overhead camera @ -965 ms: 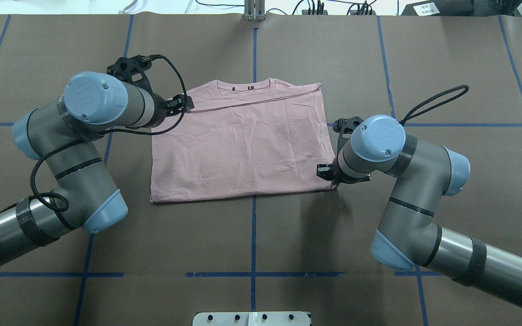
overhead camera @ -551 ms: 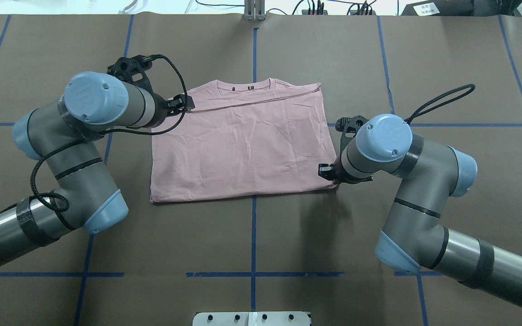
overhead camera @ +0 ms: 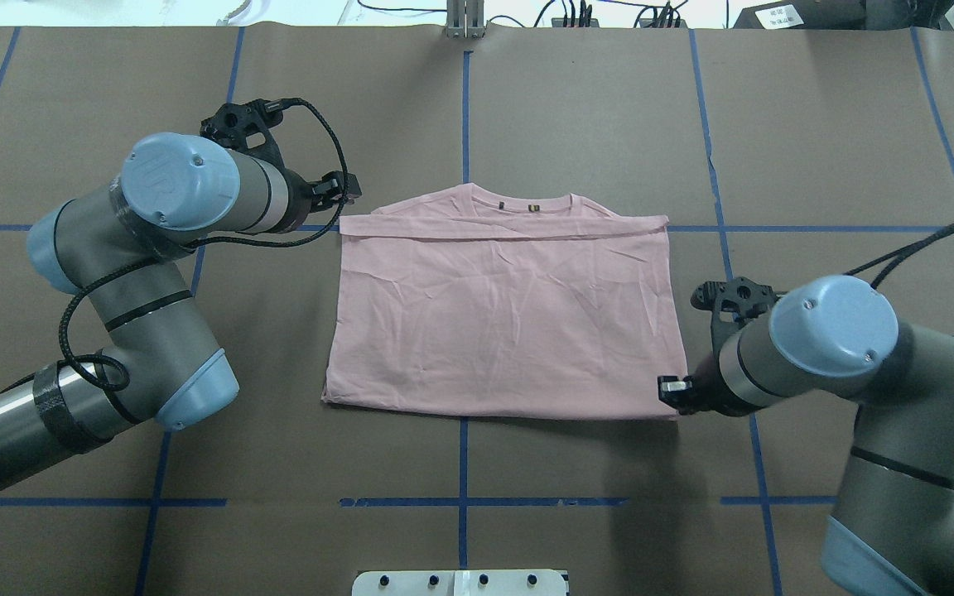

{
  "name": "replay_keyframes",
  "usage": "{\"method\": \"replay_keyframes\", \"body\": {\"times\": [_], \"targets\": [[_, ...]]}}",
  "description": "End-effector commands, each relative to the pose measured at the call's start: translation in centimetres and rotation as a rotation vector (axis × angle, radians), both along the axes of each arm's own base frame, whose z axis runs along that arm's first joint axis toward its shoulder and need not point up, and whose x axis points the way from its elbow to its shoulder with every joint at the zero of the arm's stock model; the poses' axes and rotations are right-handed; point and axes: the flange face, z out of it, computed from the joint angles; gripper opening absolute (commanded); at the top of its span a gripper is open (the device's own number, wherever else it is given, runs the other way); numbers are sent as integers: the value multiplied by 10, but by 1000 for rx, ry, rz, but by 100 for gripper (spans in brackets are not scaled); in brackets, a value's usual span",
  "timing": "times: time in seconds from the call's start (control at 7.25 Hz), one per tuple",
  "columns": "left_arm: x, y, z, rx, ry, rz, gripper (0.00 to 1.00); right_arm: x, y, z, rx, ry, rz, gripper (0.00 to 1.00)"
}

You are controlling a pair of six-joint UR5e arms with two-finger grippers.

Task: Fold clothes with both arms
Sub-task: 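Drag the folded shirt with the right gripper, rotating it toward the robot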

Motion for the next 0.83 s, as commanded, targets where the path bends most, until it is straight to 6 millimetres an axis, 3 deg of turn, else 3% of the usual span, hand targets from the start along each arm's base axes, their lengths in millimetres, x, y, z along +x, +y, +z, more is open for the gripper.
{"method": "replay_keyframes", "body": {"times": [0.0,0.14,0.28,0.41,0.55,0.69], "targets": [[9,10,-1,9,-5,6,100,-3,101,16,-91,44,-141,0],[11,12,0,11,-6,8,100,-20,145,12,-151,61,-164,0],[17,18,1,10,-7,22,100,-28,164,10,-150,70,-157,16],[19,20,-1,12,-5,25,100,-24,164,-1,-161,49,-135,99],[20,23,-7,11,9,33,100,-19,162,-11,-165,31,-115,100],[24,50,-25,-6,45,54,100,-4,136,-27,-165,-8,-48,100]]}}
